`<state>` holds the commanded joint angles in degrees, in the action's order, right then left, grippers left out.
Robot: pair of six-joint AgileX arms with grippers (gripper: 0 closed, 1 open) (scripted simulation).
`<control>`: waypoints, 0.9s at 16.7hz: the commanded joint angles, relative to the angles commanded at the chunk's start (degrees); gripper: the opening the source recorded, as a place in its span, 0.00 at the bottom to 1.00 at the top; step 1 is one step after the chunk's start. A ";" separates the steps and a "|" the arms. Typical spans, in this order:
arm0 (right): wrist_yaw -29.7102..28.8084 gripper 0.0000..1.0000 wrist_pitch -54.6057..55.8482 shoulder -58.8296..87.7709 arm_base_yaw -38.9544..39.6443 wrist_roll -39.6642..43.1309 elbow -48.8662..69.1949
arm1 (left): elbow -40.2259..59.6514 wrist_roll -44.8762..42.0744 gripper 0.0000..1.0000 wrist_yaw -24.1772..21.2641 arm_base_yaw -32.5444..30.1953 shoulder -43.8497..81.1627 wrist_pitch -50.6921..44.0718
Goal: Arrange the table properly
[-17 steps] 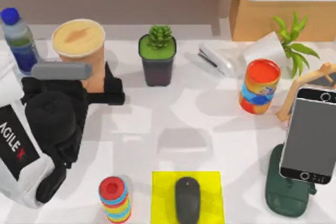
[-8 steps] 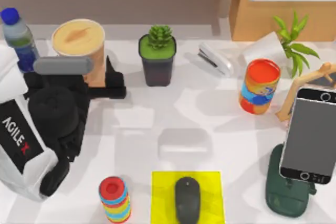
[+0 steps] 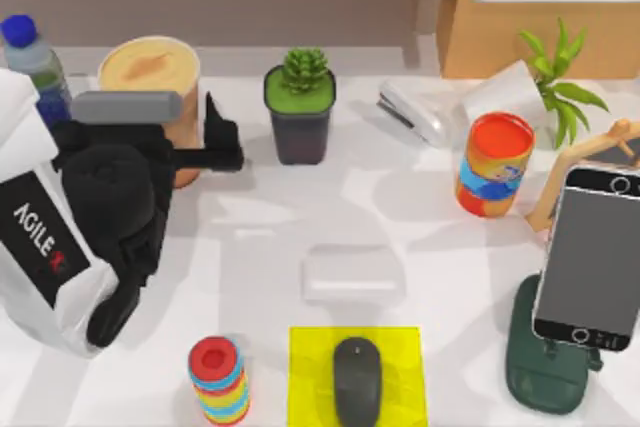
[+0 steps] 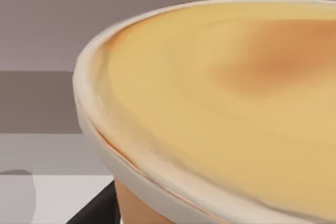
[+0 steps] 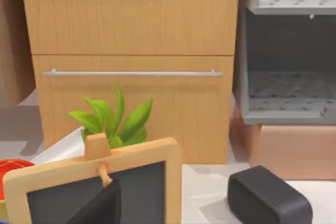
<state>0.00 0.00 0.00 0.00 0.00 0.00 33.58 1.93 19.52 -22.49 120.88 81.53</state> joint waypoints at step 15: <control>0.00 1.00 0.00 0.00 0.00 0.00 0.00 | 0.00 0.00 0.00 0.00 0.00 0.00 0.00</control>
<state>0.00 0.00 0.00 0.00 0.00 0.00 33.58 1.93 19.52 -22.49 120.88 81.53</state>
